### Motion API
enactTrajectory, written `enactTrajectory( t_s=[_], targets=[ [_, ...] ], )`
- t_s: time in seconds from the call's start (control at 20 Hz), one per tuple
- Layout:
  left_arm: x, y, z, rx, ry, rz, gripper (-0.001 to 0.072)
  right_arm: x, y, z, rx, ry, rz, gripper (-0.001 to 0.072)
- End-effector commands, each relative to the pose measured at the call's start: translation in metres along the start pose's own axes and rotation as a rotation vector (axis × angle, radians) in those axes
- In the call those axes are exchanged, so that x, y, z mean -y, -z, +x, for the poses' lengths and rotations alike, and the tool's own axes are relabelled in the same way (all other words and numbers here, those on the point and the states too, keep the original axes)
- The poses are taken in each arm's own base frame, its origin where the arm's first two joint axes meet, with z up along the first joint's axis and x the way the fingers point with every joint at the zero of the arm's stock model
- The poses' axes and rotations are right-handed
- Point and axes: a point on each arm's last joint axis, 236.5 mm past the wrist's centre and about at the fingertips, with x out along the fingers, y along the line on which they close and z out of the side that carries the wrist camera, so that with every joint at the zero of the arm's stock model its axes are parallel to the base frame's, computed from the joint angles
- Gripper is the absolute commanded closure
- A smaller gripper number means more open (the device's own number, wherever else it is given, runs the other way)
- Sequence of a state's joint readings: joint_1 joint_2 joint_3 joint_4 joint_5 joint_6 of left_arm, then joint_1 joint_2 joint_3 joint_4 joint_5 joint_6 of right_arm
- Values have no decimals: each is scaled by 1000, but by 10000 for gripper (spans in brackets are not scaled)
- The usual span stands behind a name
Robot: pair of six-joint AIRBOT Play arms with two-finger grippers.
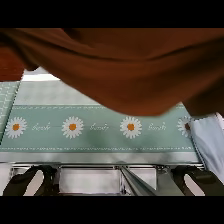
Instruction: Fold the shirts.
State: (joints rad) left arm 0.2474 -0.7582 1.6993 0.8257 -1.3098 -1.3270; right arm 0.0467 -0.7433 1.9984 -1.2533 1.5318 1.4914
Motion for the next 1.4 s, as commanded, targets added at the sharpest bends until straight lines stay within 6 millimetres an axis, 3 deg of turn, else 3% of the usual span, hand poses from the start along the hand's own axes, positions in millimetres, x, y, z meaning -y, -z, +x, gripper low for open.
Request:
enactTrajectory(
  t_s=[0.0,0.1,0.2,0.3,0.4,0.5,0.6,0.9,1.1,1.25,1.35],
  targets=[
    [7,-2,-68,58,-203,96,694,1,16,-63,26,100,12,672],
    [22,-4,-97,116,-238,140,695,-4,39,-76,-36,97,41,672],
    [34,-3,-116,152,-232,148,694,-8,67,-74,-133,82,77,672],
    [41,-2,-118,154,-206,146,694,-13,97,-58,-260,39,108,672],
    [30,8,-103,103,-203,116,694,-24,128,-30,-376,-46,145,672],
    [8,39,-72,-31,-195,54,694,-29,168,4,-489,-107,209,672],
    [-17,85,-34,-195,-180,-31,694,-24,212,39,-586,-117,284,672],
    [-98,221,87,-518,-142,-263,694,9,319,154,-756,-75,433,672],
    [-164,268,178,-461,-177,-378,694,48,361,256,-726,-6,501,672],
    [-194,311,237,-456,-202,-509,694,71,393,321,-738,28,544,672],
    [-207,331,266,-442,-220,-589,693,88,395,362,-702,51,574,672]
  ],
)
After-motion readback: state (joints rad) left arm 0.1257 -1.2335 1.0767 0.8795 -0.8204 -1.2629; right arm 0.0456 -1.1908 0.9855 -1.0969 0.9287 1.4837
